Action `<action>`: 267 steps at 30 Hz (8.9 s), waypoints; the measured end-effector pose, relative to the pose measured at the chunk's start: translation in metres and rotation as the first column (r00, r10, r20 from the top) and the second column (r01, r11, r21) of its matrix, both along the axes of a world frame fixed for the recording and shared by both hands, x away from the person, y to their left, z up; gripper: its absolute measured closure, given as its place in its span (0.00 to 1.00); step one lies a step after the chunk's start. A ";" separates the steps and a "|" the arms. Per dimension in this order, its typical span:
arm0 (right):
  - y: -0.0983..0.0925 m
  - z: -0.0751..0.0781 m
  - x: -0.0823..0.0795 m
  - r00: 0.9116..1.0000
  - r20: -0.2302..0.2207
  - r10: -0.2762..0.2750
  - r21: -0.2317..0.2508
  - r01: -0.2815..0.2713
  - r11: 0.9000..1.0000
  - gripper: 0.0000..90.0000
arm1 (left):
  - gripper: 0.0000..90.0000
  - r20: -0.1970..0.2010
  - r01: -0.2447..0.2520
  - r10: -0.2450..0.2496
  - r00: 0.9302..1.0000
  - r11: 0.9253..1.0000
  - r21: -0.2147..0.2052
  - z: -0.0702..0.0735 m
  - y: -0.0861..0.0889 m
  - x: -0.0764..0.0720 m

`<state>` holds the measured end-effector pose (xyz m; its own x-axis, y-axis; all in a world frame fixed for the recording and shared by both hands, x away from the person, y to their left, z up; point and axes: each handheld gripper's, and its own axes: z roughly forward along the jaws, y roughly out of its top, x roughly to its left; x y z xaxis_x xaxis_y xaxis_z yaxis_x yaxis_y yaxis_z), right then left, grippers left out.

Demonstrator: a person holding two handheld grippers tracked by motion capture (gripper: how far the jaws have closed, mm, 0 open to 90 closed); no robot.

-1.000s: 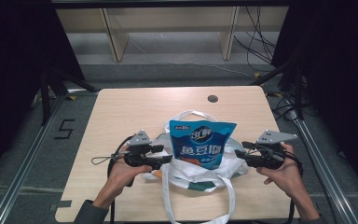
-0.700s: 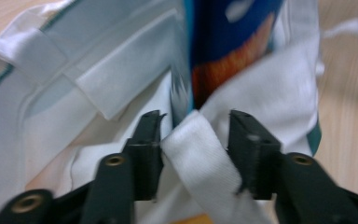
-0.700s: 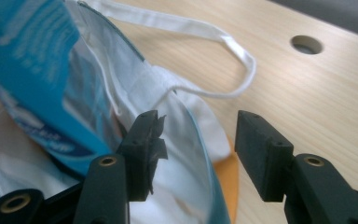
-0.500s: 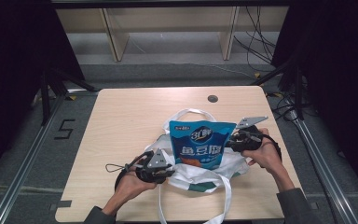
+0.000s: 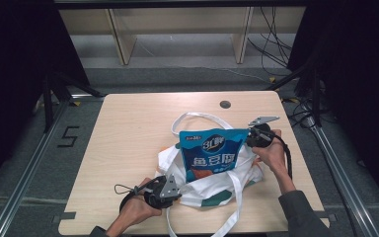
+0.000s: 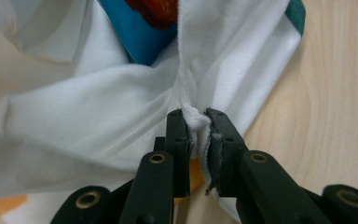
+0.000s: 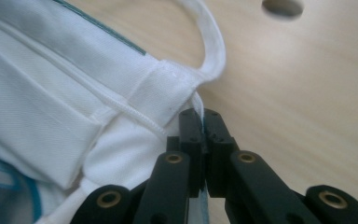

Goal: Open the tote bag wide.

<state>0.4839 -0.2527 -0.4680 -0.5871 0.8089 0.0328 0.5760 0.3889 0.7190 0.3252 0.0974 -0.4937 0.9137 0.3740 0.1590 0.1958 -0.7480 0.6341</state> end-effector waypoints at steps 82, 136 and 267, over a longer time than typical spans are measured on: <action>0.036 -0.018 -0.101 0.954 -0.100 0.283 -0.010 -0.285 0.958 0.85 | 0.52 -0.094 -0.562 0.555 0.826 0.807 -0.181 0.012 0.045 0.147; -0.007 0.001 -0.070 0.996 0.030 0.080 0.045 -0.082 0.996 0.98 | 0.81 0.020 -0.311 0.330 0.944 0.906 -0.289 0.032 0.019 0.057; -0.039 -0.013 -0.197 0.999 0.019 0.029 0.115 -0.031 0.993 0.32 | 0.17 -0.129 -0.395 0.374 0.918 0.843 -0.365 -0.002 0.058 -0.045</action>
<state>0.2865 -0.2918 -0.4814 -0.6123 0.7823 0.1144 0.5525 0.3199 0.7697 0.2797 0.1549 -0.4960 0.6869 0.7187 -0.1079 0.4575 -0.3124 0.8325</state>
